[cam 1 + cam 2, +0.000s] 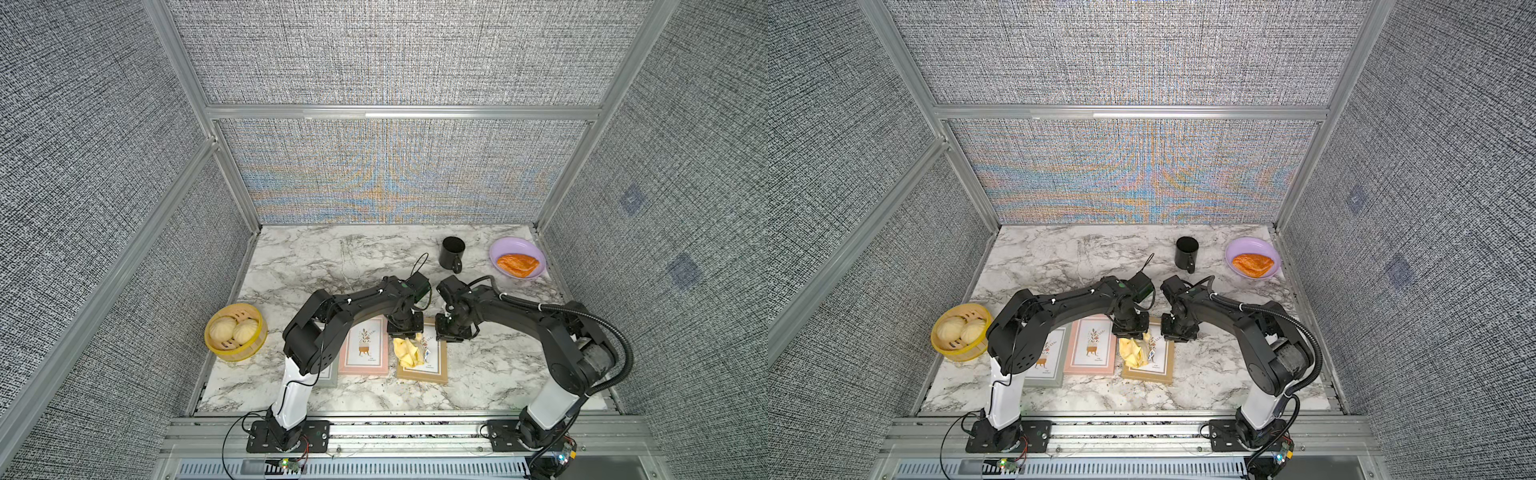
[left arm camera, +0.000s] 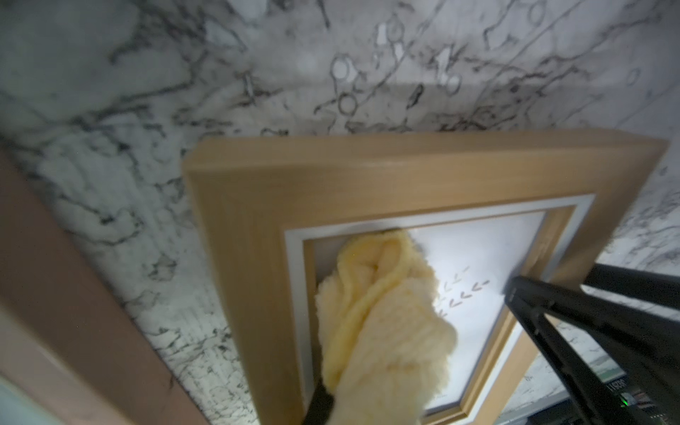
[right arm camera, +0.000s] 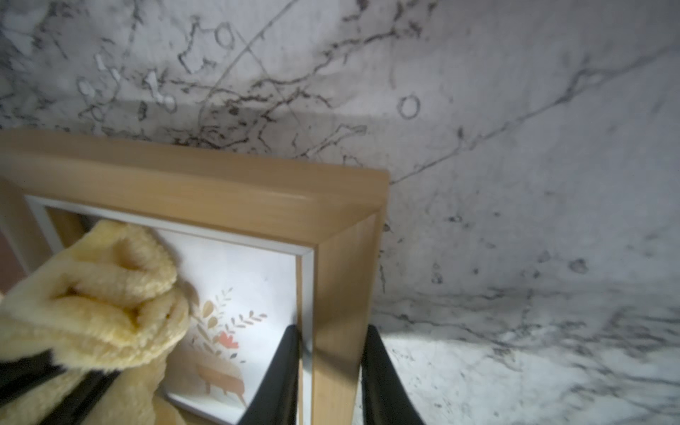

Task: Wipe the picture frame with a cloth
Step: Wipe the dirt from the picture frame.

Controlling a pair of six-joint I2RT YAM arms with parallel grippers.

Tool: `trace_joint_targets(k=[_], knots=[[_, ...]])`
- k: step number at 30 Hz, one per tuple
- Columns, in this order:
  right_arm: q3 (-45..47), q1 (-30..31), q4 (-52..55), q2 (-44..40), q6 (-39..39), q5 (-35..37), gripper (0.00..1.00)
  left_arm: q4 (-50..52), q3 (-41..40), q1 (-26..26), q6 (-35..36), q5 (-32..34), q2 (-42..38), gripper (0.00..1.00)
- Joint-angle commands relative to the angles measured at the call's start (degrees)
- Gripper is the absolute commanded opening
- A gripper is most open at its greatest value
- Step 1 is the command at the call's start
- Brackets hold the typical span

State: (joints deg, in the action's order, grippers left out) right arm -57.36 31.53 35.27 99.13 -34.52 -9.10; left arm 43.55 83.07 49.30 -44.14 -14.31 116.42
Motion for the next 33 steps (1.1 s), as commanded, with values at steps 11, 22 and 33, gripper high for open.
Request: trace_joint_targets(k=[11, 22, 33], knots=[[1.36, 0.29, -0.46, 1.07, 0.36, 3.57, 0.24, -2.42, -29.15, 2.81, -5.02, -4.51, -22.18, 0.0], [1.6, 0.47, -0.56, 1.14, 0.41, 3.61, 0.24, -7.6, -27.72, 2.82, -4.61, -4.06, -22.06, 0.0], [1.47, 0.47, -0.08, 0.81, 0.37, 4.0, 0.24, -9.56, -17.12, 3.7, -2.71, -5.88, -10.97, 0.0]])
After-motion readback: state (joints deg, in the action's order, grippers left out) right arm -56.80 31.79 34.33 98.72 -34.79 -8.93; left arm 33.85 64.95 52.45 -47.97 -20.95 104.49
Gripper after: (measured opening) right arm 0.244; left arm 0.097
